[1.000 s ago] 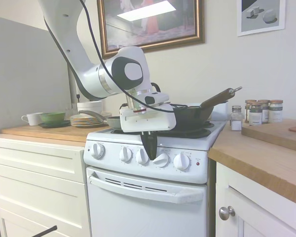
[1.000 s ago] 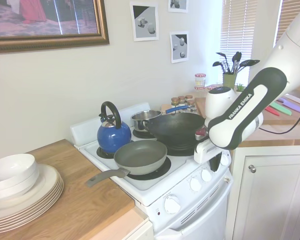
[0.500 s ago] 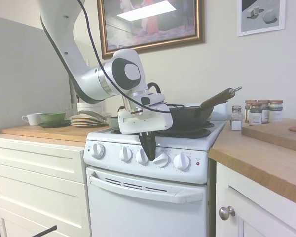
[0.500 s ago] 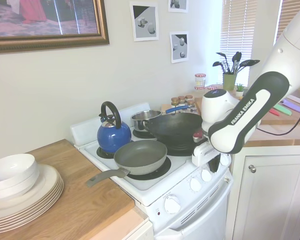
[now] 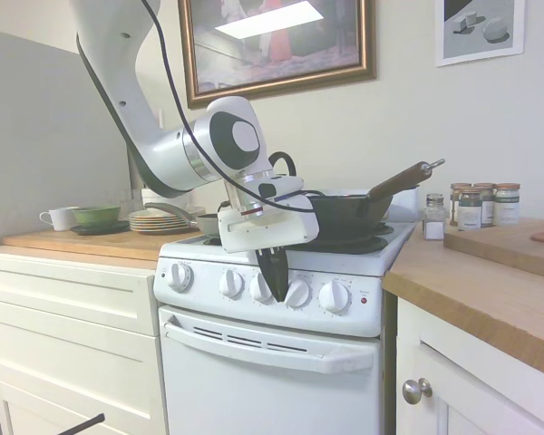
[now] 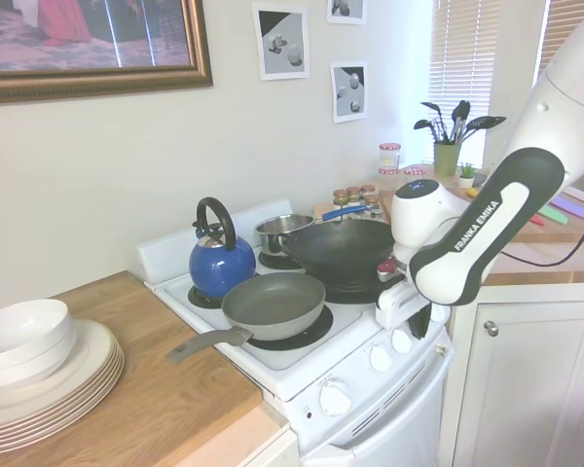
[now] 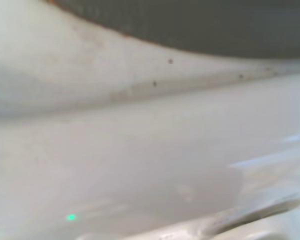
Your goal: Turn on the stove on the top right
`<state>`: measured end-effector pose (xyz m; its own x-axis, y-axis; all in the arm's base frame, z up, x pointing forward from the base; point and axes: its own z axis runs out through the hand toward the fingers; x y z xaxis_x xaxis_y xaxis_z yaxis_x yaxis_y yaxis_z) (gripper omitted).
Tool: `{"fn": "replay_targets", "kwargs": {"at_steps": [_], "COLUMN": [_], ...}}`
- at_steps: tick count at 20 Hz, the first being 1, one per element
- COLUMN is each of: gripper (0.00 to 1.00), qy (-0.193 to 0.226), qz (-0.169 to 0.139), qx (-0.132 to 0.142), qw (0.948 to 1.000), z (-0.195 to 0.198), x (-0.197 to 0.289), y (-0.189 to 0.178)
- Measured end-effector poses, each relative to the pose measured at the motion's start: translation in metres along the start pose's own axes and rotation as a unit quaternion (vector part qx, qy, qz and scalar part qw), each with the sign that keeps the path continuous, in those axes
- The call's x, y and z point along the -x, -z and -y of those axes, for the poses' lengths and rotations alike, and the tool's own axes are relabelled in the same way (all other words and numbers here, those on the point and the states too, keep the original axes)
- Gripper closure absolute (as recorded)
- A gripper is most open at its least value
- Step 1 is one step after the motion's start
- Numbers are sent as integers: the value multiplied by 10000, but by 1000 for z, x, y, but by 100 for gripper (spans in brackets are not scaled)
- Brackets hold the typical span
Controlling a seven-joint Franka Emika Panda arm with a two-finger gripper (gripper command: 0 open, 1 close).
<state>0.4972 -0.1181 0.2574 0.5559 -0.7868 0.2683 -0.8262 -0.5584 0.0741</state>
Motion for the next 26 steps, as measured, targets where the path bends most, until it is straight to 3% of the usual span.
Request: {"fn": "replay_targets", "kwargs": {"at_steps": [14,18,26], "gripper": [100,100,100], "qy": [-84,-66,-9], "qz": [-527,-461,-72], "qx": [248,192,-228], "qw": [9983,9987,9997], "z": [4,5,4], "x": [14,15,15], "y": [-7,-5,23]}}
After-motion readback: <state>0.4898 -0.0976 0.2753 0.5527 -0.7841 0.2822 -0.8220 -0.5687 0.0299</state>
